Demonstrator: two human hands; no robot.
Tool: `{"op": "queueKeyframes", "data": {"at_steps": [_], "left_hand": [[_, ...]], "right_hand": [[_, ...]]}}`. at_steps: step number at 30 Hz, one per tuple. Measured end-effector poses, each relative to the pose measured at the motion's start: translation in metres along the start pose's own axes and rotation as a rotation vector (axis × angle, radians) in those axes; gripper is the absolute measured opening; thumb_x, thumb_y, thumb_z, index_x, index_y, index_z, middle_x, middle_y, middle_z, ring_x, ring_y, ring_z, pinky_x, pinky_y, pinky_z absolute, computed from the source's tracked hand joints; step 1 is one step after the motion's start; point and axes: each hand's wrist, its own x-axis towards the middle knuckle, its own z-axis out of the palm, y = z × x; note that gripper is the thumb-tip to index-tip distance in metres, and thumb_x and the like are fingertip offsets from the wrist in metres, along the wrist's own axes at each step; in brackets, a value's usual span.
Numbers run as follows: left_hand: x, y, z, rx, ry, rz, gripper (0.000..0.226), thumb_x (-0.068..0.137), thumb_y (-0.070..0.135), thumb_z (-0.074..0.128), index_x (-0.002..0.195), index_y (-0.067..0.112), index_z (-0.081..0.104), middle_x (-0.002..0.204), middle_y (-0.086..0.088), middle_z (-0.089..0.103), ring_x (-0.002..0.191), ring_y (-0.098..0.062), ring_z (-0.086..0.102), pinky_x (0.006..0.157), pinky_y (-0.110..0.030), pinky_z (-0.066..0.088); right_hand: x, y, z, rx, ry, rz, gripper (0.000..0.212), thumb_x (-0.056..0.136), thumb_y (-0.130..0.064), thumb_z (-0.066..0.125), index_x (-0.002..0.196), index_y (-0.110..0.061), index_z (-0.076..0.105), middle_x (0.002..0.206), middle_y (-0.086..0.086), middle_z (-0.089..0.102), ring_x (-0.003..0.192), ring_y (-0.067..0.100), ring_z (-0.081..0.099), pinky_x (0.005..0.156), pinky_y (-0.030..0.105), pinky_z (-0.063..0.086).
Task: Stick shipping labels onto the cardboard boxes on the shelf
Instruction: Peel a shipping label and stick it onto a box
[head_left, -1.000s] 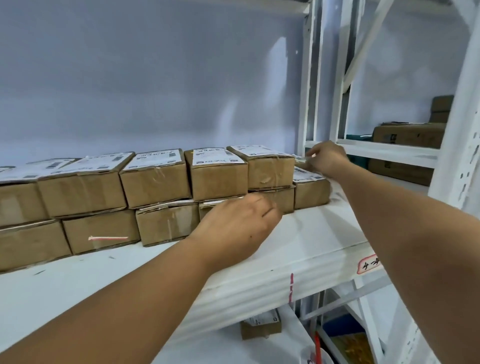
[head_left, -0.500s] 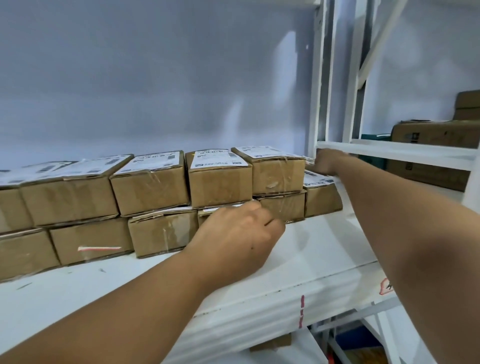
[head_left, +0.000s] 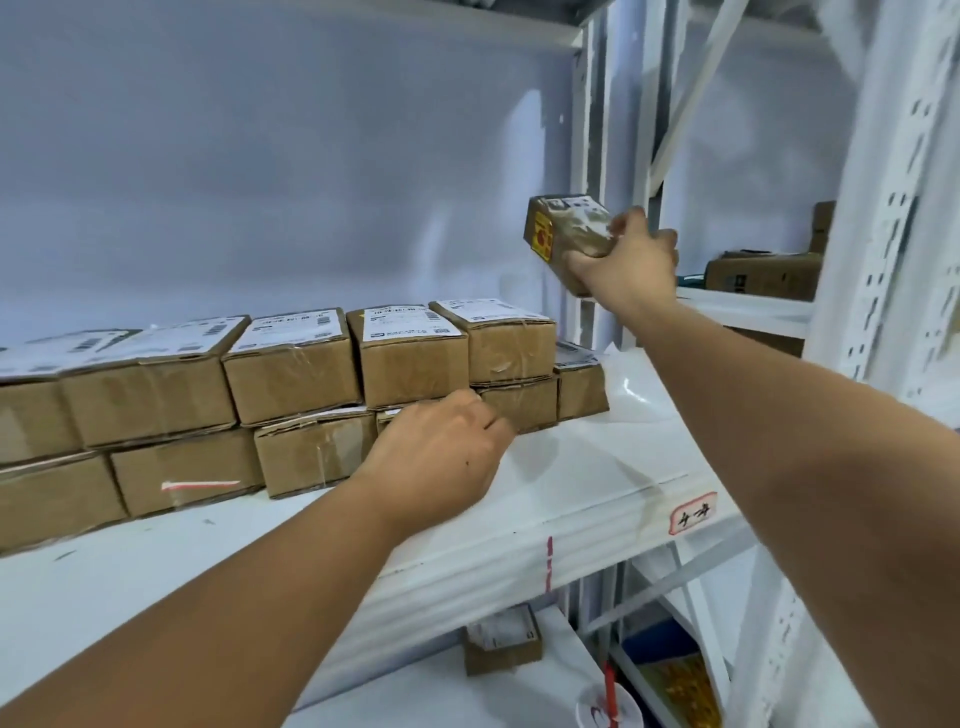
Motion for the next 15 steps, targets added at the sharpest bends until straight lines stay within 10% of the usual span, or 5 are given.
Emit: {"op": "queueKeyframes", "data": {"at_steps": [6, 11, 15], "left_hand": [[0.0, 0.013, -0.026, 0.03, -0.081, -0.022, 0.028, 0.045, 0.008, 0.08, 0.065, 0.013, 0.061, 0.058, -0.003, 0.056, 0.052, -0.024, 0.054, 0.042, -0.022, 0.034], [-0.017, 0.032, -0.085, -0.575, 0.15, -0.755, 0.02, 0.095, 0.023, 0.046, 0.109, 0.016, 0.058, 0.107, -0.003, 0.06, 0.103, -0.022, 0.055, 0.077, -0.033, 0.045], [-0.06, 0.019, -0.111, -1.034, 0.31, -0.914, 0.046, 0.096, 0.047, 0.037, 0.134, 0.023, 0.044, 0.135, 0.0, 0.049, 0.122, -0.016, 0.049, 0.102, -0.037, 0.041]], "right_hand": [[-0.086, -0.053, -0.052, 0.14, 0.267, -0.241, 0.062, 0.072, -0.045, 0.072, 0.124, -0.028, 0.043, 0.126, 0.006, 0.028, 0.111, 0.025, 0.046, 0.091, 0.036, 0.05], [-0.162, -0.084, -0.077, 0.391, 0.228, -0.236, 0.056, 0.069, -0.041, 0.075, 0.118, -0.028, 0.052, 0.119, -0.002, 0.025, 0.106, 0.011, 0.038, 0.089, 0.018, 0.038], [-0.226, -0.112, -0.069, 0.43, 0.223, -0.269, 0.057, 0.06, -0.049, 0.072, 0.109, -0.024, 0.059, 0.113, -0.002, 0.028, 0.105, 0.018, 0.042, 0.096, 0.037, 0.044]]}}
